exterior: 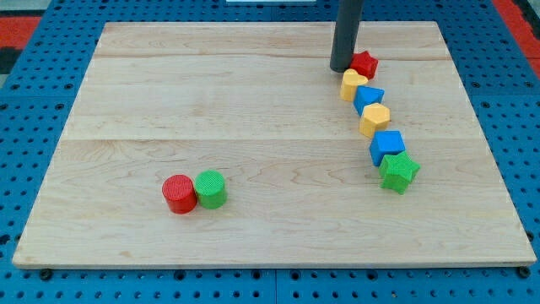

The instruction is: Slide the yellow heart towards the right side

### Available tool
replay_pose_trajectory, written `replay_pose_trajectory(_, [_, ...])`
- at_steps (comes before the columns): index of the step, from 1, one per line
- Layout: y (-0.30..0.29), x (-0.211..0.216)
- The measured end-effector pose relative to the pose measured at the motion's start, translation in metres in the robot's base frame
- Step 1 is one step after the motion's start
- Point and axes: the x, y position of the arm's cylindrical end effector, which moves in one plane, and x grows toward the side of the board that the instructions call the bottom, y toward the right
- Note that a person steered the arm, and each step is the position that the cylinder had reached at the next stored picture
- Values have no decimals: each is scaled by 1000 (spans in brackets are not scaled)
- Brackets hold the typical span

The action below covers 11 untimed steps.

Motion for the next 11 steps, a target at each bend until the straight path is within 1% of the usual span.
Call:
replay_pose_trajectory(1, [5, -21])
replay_pose_trajectory(2, [2, -22])
replay_pose_trajectory(3, [-19, 4])
replay_pose_trajectory(4, [-20, 33])
replay_pose_trajectory(6, [-28, 36])
replay_pose_trajectory(9, [-31, 54])
replay_pose_trajectory(11, [-27, 54])
